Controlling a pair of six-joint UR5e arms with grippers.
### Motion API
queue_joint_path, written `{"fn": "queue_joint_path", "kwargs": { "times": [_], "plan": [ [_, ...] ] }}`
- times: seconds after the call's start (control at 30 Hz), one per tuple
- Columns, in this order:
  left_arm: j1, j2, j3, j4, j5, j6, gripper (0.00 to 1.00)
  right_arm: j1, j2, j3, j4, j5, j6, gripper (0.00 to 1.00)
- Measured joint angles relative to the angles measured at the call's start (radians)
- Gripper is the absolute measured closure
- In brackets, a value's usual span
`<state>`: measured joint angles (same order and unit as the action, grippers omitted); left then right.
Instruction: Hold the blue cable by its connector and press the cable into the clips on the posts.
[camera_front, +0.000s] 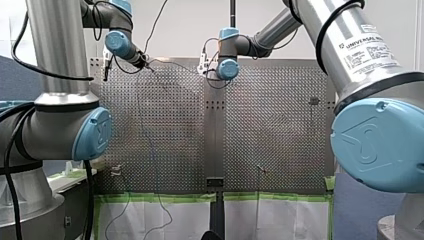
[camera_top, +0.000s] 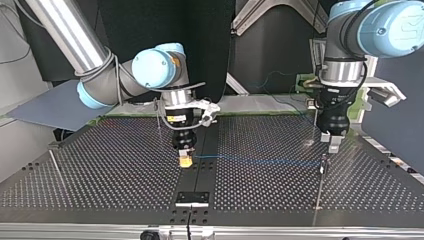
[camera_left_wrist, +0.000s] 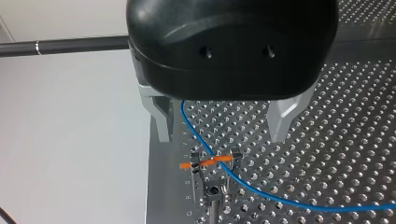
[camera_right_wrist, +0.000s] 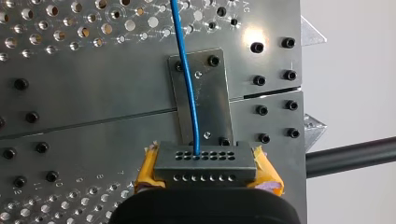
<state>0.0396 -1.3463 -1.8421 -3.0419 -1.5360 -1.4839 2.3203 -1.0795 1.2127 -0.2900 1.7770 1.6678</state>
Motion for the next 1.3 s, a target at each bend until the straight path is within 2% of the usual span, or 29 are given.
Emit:
{"fn": "queue_joint_path", "kwargs": {
  "times": [0.97,1.13,1.3],
  "plan": [
    [-0.013,0.0,-0.001,-0.004,0.002,-0.036,0.0,0.0,0.002,0.0,0.001,0.0,-0.002,1.0],
    [-0.019,0.0,-0.001,-0.001,0.018,-0.054,0.0,0.0,0.002,0.0,0.0,0.0,0.0,1.0],
    [-0.026,0.0,-0.001,0.013,0.056,-0.091,0.0,-0.003,0.002,0.0,0.0,0.0,0.001,1.0]
  ]
}}
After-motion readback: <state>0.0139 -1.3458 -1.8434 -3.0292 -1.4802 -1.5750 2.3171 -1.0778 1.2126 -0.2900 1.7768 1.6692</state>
